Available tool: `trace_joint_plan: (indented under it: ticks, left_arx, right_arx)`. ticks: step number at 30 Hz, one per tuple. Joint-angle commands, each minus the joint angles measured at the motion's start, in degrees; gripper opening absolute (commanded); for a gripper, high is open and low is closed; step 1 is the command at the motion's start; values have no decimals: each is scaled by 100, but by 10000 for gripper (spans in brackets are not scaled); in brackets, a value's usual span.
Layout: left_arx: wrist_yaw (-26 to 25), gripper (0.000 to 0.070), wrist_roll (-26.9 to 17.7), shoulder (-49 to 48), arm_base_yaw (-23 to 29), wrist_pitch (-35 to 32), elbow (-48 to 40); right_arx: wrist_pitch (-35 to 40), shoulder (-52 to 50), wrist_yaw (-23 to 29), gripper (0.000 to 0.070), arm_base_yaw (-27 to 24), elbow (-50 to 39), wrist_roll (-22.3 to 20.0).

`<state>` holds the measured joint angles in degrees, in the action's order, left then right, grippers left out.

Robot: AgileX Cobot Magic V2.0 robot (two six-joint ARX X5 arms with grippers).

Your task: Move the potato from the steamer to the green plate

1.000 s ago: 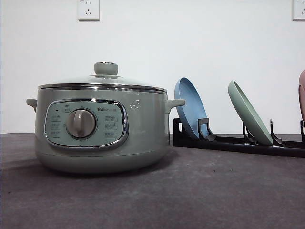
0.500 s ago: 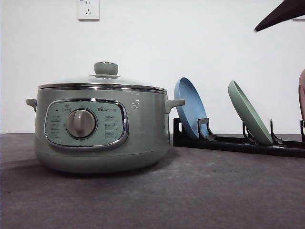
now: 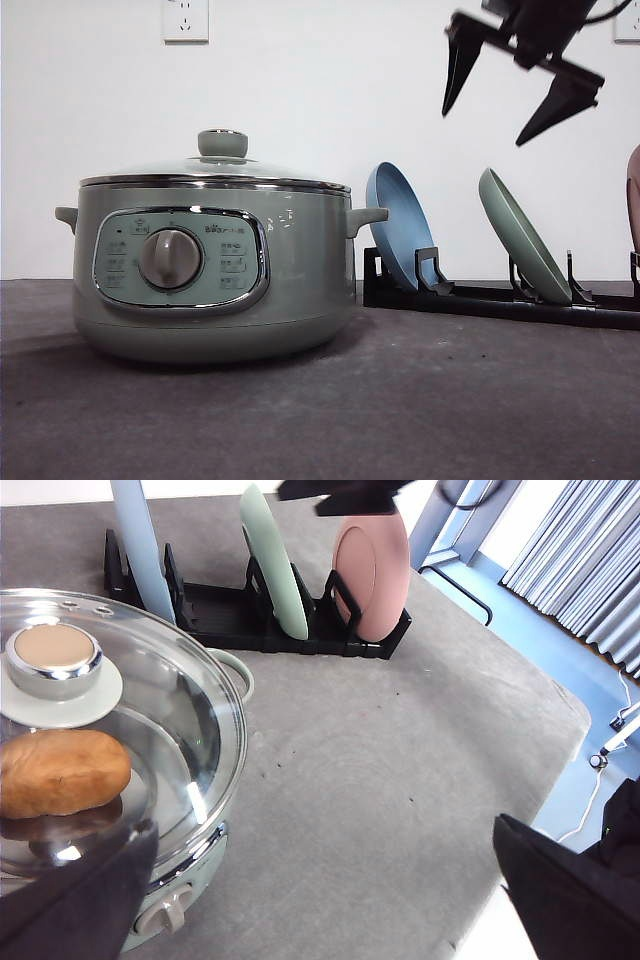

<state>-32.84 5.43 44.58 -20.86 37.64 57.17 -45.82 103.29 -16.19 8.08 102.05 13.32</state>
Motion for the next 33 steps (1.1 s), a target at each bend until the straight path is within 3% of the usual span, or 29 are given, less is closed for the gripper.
trace_joint_plan:
  ticks: [1, 6, 16, 21, 33]
  left_arx:
    - [-13, 700, -72, 35, -15, -1, 131]
    - [-13, 700, -74, 35, -15, 51, 131]
    - [-13, 700, -74, 35, -15, 49, 131]
    - [-13, 700, -74, 35, -15, 49, 131]
    - [-13, 700, -96, 35, -15, 49, 131]
  right_arx:
    - [133, 207, 67, 695, -28, 157, -42]
    - [366, 509, 121, 668, -157, 156, 20]
    - [680, 788, 60, 408, -360, 156, 93]
    - [859, 911, -311, 363, -399, 156, 147]
    - [898, 946, -327, 14, -416, 156, 260]
